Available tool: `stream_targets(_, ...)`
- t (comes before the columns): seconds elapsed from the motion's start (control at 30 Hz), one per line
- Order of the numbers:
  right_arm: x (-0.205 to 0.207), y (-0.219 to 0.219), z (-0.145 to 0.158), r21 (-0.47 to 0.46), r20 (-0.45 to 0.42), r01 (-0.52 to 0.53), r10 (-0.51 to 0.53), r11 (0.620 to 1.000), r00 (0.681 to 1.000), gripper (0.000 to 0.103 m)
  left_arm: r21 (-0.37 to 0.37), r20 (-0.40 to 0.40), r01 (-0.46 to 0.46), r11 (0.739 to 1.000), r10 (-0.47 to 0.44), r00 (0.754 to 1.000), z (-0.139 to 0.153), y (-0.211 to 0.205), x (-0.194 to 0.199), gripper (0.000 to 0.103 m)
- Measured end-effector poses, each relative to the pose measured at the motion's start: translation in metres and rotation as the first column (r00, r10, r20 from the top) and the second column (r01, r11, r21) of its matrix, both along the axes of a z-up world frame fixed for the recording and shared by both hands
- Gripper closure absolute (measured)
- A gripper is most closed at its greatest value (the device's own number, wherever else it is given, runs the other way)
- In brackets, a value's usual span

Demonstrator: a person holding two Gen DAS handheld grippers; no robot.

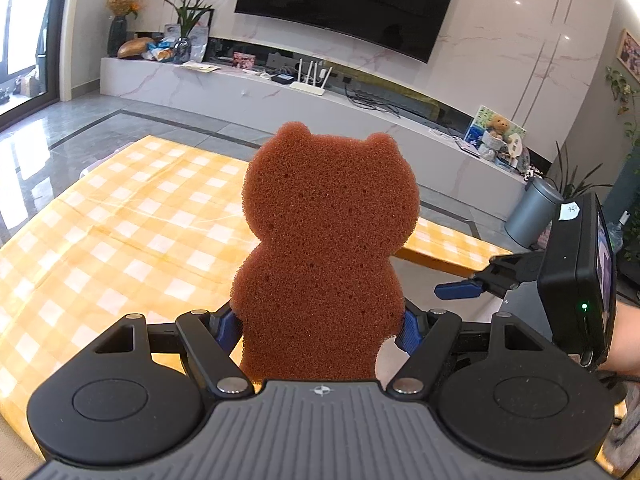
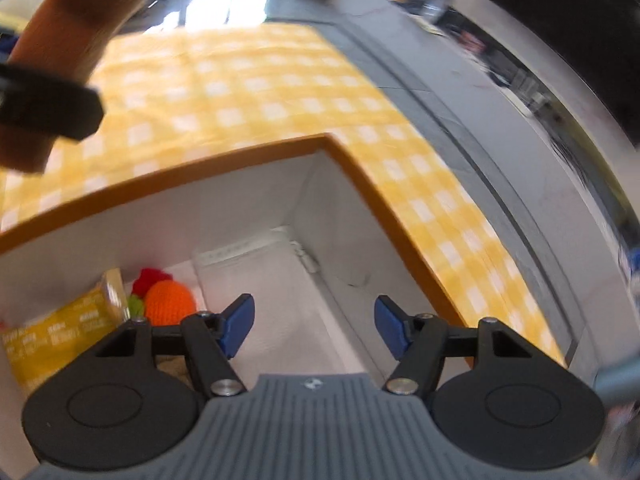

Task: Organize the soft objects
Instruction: 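Carry the sponge bear over the box and open the left tool to drop it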

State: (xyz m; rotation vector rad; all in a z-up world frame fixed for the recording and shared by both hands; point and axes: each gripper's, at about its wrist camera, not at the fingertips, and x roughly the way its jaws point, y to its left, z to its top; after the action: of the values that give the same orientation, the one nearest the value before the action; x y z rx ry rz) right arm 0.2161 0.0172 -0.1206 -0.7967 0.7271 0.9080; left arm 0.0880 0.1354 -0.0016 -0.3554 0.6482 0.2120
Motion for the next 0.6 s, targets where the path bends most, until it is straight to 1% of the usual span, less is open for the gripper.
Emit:
stream_targets(0.07,0.001,-0.006,0.002,0.012,-0.002,0.049,-0.049,0.999,0.999,0.037,0.006,0.010,0.007,1.000,-0.007,1.000,0.002,-0.004,0.003,0.018)
stream_targets(0.1,0.000,-0.009,0.004,0.022,0.000,0.057,-0.057,0.998,0.998,0.037,0.011,0.013,0.012,1.000,-0.012,1.000,0.003,-0.006,0.004,0.018)
stream_targets(0.17,-0.004,-0.017,0.008,0.059,0.001,0.050,-0.050,0.997,0.999,0.037,0.031,0.014,0.027,0.999,-0.028,1.000,0.002,-0.010,0.007,0.018)
stream_targets(0.33,-0.013,-0.036,0.020,0.130,0.012,0.050,-0.052,0.990,0.999,0.036,0.098,-0.012,0.055,0.994,-0.054,0.998,-0.005,-0.028,0.016,0.018)
stream_targets(0.37,-0.018,-0.044,0.023,0.142,0.014,0.046,-0.048,0.989,0.999,0.036,0.111,-0.021,0.061,0.992,-0.059,0.998,-0.007,-0.032,0.018,0.018)
stream_targets(0.4,-0.023,-0.052,0.024,0.150,0.012,0.038,-0.040,0.988,0.999,0.033,0.122,-0.030,0.063,0.991,-0.060,0.998,-0.009,-0.035,0.021,0.018)
stream_targets(0.5,-0.031,-0.064,0.018,0.147,0.009,0.029,-0.031,0.989,0.999,0.032,0.150,-0.079,0.098,0.984,-0.087,0.993,-0.014,-0.044,0.033,0.018)
stream_targets(0.6,-0.033,-0.072,0.008,0.213,0.006,0.064,-0.067,0.975,0.998,0.032,0.202,-0.107,0.134,0.970,-0.115,0.988,-0.015,-0.056,0.040,0.018)
